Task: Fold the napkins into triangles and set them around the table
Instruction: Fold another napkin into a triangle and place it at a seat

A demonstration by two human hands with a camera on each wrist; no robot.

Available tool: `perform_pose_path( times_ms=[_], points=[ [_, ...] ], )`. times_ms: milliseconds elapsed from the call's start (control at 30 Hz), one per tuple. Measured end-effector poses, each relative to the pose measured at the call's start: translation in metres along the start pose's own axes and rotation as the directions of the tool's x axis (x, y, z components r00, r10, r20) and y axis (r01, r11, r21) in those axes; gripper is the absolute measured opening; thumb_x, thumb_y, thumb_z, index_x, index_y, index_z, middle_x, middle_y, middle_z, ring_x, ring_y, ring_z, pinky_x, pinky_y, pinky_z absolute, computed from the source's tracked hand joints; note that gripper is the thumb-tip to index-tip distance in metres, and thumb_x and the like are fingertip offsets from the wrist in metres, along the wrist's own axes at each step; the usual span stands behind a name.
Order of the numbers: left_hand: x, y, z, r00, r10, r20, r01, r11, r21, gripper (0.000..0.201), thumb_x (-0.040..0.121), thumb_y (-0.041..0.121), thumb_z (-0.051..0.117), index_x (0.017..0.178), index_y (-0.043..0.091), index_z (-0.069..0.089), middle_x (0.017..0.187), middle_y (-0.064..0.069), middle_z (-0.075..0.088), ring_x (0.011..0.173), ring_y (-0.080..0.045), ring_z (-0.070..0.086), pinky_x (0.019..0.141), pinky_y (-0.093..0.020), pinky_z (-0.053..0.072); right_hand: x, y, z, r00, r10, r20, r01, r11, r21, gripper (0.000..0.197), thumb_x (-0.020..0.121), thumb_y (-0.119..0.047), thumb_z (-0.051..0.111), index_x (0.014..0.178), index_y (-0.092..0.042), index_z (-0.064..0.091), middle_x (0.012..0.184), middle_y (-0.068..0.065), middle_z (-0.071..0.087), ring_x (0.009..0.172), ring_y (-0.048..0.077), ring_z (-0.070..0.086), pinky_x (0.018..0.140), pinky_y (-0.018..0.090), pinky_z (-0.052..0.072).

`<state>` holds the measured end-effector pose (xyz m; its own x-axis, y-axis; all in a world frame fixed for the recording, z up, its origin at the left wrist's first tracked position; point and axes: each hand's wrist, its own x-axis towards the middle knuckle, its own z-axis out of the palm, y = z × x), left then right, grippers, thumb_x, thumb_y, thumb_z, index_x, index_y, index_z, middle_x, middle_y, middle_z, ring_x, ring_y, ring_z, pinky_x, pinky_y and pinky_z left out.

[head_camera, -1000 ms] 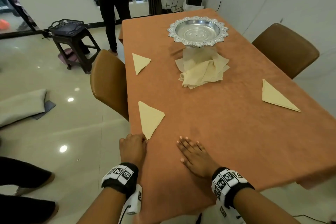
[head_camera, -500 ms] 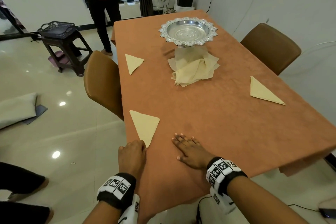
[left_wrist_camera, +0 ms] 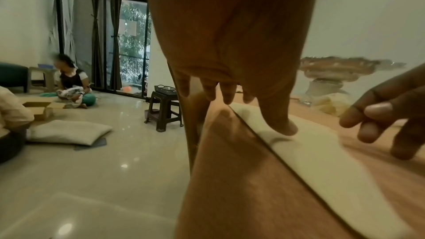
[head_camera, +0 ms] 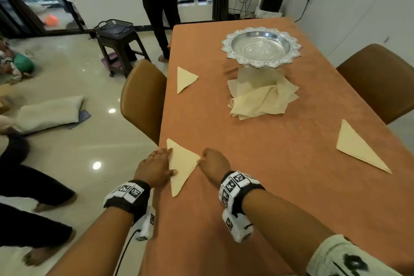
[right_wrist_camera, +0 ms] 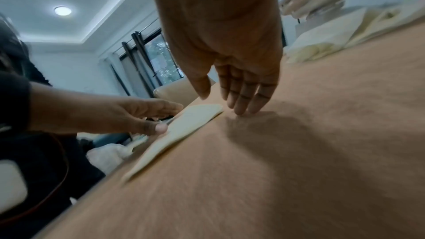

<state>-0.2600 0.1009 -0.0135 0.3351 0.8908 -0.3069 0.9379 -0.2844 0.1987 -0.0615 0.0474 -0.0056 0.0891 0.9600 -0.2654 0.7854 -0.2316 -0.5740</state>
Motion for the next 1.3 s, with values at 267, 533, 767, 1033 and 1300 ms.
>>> perform_pose_path(
  times_ms=[267, 533, 767, 1033, 1300],
  points=[
    [0.020, -0.023, -0.001, 0.975, 0.101, 0.196, -0.130, 0.981, 0.142, 0.092, 0.085, 0.060, 0.054, 0.153, 0.026, 0.001, 0.161, -0.002, -0.002, 0.147, -0.023, 0.004, 0.116, -0.054, 0.016, 0.032, -0.011, 0.012, 0.988, 0.151, 0.029, -0.149, 0.987, -0.063, 0.020, 0.089, -0.018, 0.051, 0.105, -0.006, 0.058, 0.113, 0.012, 0.061, 0.099, 0.029, 0.059, 0.069, 0.027, 0.038],
    [0.040, -0.030, -0.007, 0.941, 0.234, 0.245, -0.279, 0.945, 0.171, 0.099, 0.081, 0.066, 0.054, 0.152, 0.029, -0.005, 0.160, 0.000, -0.010, 0.148, -0.023, -0.005, 0.116, -0.054, 0.008, 0.028, -0.009, 0.010, 0.974, 0.223, 0.048, -0.226, 0.972, 0.063, 0.007, 0.079, -0.013, 0.058, 0.081, -0.007, 0.056, 0.082, 0.008, 0.059, 0.079, 0.028, 0.057, 0.061, 0.026, 0.035],
    [0.036, -0.014, -0.018, 0.987, 0.150, 0.061, -0.150, 0.989, -0.011, 0.117, 0.069, 0.071, 0.064, 0.152, 0.026, -0.006, 0.161, -0.003, 0.003, 0.147, -0.026, 0.005, 0.114, -0.056, 0.016, 0.021, 0.010, -0.013, 0.961, 0.267, 0.068, -0.275, 0.938, 0.212, 0.021, 0.079, -0.020, 0.066, 0.093, -0.014, 0.052, 0.102, 0.006, 0.063, 0.095, 0.025, 0.060, 0.070, 0.025, 0.039],
    [0.006, 0.181, 0.022, 0.961, 0.250, -0.119, -0.263, 0.959, -0.109, 0.088, 0.086, 0.061, 0.053, 0.152, 0.031, 0.005, 0.161, 0.000, 0.004, 0.147, -0.021, 0.007, 0.118, -0.046, 0.013, -0.057, 0.188, -0.150, 0.835, 0.479, -0.272, -0.395, 0.865, 0.310, 0.013, 0.084, -0.014, 0.061, 0.095, -0.010, 0.063, 0.096, 0.008, 0.067, 0.092, 0.027, 0.060, 0.077, 0.031, 0.044],
    [-0.004, 0.331, 0.098, 0.992, 0.123, 0.016, -0.120, 0.986, -0.119, 0.079, 0.089, 0.068, 0.036, 0.152, 0.035, 0.003, 0.160, -0.002, -0.010, 0.147, -0.025, -0.010, 0.115, -0.056, -0.001, -0.127, 0.374, -0.243, 0.614, 0.668, -0.420, -0.583, 0.743, 0.329, 0.018, 0.088, -0.012, 0.055, 0.101, -0.001, 0.062, 0.111, 0.018, 0.063, 0.102, 0.035, 0.056, 0.081, 0.032, 0.040]
  ],
)
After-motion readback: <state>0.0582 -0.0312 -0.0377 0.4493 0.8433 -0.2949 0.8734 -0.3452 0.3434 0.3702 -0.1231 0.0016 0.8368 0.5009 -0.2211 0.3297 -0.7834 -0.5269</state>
